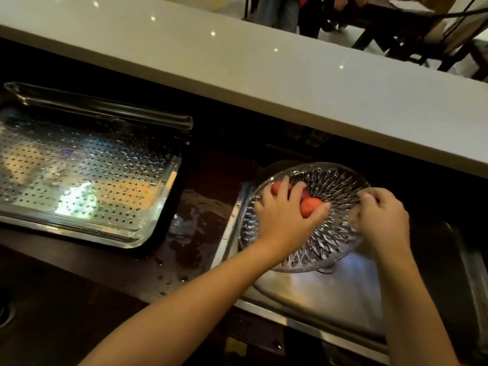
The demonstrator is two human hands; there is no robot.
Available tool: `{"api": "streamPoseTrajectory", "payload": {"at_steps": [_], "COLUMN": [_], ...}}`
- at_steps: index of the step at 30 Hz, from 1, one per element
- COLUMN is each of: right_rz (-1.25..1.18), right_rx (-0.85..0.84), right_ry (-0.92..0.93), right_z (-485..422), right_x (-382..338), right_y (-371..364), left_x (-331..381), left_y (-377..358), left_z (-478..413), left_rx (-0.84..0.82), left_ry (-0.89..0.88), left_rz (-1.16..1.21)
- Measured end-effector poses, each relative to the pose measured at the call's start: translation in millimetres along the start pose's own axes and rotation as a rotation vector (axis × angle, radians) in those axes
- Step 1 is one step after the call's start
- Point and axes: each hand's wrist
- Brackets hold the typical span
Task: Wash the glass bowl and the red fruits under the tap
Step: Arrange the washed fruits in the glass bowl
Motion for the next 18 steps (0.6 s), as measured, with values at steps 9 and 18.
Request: {"api": "streamPoseTrajectory", "payload": {"at_steps": [9, 18], "right_rz": [-0.45, -0.495], "right_rx": [-0.195, -0.254], "right_ry": [-0.041, -0.169], "right_z": [75, 144], "right_x": [-78, -144], "right_y": [-166, -327], "left_x": [-143, -305], "left_y": [144, 223], "left_z": [-5, -8], "left_rx": [0.013, -0.12], "left_ry": [-0.066, 0.028], "left_rz": [-0.425, -0.463]}}
Point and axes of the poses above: each hand's wrist, its own z-axis away from the middle knuckle, its own y-axis out of the back of the hand, x = y × z, and after that the axes turned 11 degrees about -y, right-handed
